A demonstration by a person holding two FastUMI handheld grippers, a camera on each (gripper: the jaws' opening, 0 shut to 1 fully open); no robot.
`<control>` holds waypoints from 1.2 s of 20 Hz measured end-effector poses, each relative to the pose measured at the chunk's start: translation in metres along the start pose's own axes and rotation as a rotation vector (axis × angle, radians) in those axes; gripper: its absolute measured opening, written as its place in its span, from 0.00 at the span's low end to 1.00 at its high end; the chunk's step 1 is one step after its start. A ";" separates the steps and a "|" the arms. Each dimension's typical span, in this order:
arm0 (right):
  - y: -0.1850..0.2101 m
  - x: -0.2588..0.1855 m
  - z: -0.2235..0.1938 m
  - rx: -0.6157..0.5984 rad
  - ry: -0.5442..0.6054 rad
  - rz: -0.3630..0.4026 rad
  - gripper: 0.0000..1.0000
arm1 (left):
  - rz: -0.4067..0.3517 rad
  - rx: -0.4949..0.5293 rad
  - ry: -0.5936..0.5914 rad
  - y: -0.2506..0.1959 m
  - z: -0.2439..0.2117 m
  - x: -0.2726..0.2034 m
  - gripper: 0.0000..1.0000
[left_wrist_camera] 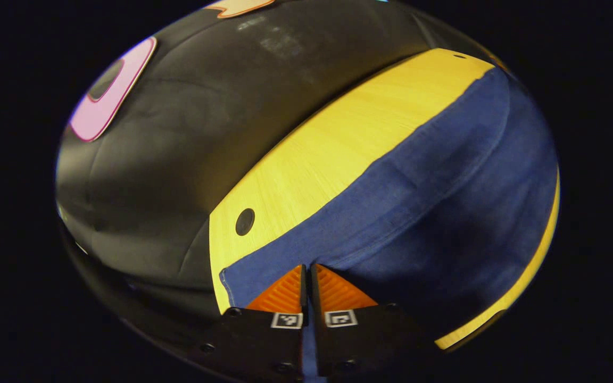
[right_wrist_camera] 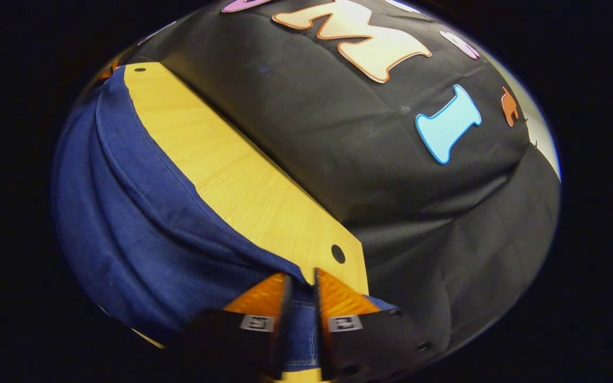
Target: Grasp the waist and the cuffs of the jeans and fold them to make the two legs overlap; first hold the waist and fold one-third of the jeans toward the cuffs, then hold the cuffs and fold the remaining one-third in the same direction to finish folding.
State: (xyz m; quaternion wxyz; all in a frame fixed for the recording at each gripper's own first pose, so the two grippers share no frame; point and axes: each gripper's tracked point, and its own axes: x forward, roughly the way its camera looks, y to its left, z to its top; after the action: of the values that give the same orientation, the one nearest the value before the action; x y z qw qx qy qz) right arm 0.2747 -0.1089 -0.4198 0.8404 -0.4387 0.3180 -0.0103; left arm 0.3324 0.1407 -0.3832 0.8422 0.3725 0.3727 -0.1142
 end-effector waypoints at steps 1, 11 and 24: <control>-0.003 -0.009 -0.003 0.019 0.000 -0.009 0.72 | 0.054 0.003 -0.031 0.015 0.007 -0.001 0.41; -0.069 -0.043 -0.072 0.411 0.069 -0.065 1.00 | 0.164 -0.370 -0.250 0.031 0.072 -0.062 0.94; -0.101 0.006 -0.212 0.854 0.288 -0.017 1.00 | 0.173 -0.558 -0.428 0.038 0.190 -0.166 0.94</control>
State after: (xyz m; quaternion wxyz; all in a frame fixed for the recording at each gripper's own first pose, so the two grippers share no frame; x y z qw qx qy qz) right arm 0.1905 -0.3277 -0.4354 0.8933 -0.0494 0.3953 -0.2083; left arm 0.3374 0.0175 -0.1600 0.9770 0.1261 0.1717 -0.0119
